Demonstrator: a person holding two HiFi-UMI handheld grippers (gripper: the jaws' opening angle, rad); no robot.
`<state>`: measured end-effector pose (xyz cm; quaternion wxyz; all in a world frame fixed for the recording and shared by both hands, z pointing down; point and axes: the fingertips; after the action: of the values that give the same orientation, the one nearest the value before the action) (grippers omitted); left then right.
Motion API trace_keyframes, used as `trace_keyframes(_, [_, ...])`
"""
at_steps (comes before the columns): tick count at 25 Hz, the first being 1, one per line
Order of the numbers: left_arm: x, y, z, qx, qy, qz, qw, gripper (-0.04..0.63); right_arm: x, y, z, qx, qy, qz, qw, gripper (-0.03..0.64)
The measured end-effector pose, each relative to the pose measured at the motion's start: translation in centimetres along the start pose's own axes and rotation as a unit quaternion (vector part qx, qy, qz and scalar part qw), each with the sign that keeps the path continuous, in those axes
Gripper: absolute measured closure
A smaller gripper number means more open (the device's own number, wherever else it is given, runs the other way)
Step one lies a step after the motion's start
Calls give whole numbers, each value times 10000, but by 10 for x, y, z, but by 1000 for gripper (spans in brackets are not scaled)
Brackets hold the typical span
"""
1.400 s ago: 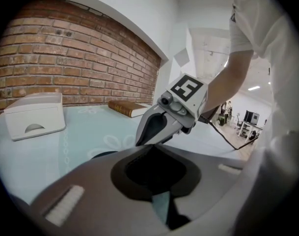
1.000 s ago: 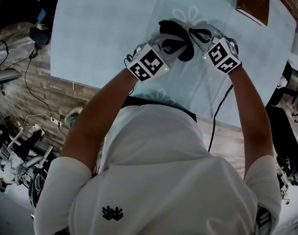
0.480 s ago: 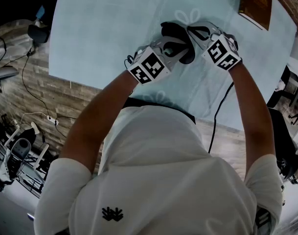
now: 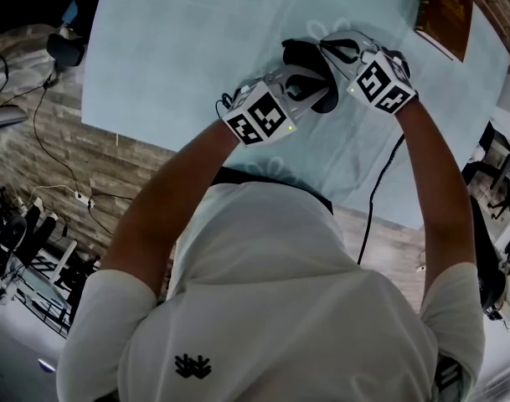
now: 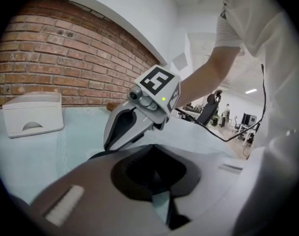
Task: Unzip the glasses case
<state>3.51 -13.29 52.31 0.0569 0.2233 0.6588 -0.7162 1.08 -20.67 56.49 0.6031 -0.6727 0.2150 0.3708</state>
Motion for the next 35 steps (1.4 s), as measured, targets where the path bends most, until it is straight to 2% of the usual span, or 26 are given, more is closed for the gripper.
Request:
trace_keyframes(11, [-1,-1,-3,51,-161,-48,9998,540,-10,13,-4,673,469,271,9963,611])
trace_keyframes(20, [2,-1,-4,52,-261,-108,9996,540,-21,26,-2,1026,794,419,9907,609])
trace_keyframes(31, [2,0,-4,5,-324,-153,9994,540,-28,36,1,1693,1326,705,9741,603])
trace_keyframes(35, [2,-1,-5,12,-349,-179,9992,540,-31,39,4,1927,1591,862,9644,601])
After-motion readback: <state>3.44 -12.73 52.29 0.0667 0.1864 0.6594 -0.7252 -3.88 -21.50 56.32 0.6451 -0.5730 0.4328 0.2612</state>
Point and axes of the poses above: the fingertips, and each gripper's own axes: x backward along the fingers, z to its left, y out of its top, and after that the axes turned 10 degrees about -x, right-handed
